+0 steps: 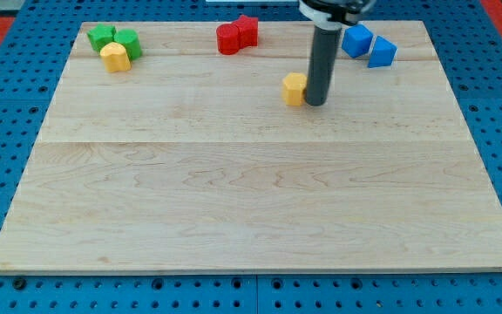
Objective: Place the yellow hexagon right to the yellow heart
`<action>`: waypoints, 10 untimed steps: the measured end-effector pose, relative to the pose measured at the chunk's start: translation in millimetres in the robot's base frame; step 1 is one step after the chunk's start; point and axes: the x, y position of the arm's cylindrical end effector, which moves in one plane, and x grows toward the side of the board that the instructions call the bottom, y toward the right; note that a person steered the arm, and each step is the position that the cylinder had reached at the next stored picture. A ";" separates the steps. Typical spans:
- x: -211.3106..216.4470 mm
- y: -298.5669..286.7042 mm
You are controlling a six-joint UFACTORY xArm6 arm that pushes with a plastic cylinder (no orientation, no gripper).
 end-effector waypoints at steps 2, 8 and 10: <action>-52.7 -35.8; -63.8 -102.8; -56.2 -128.9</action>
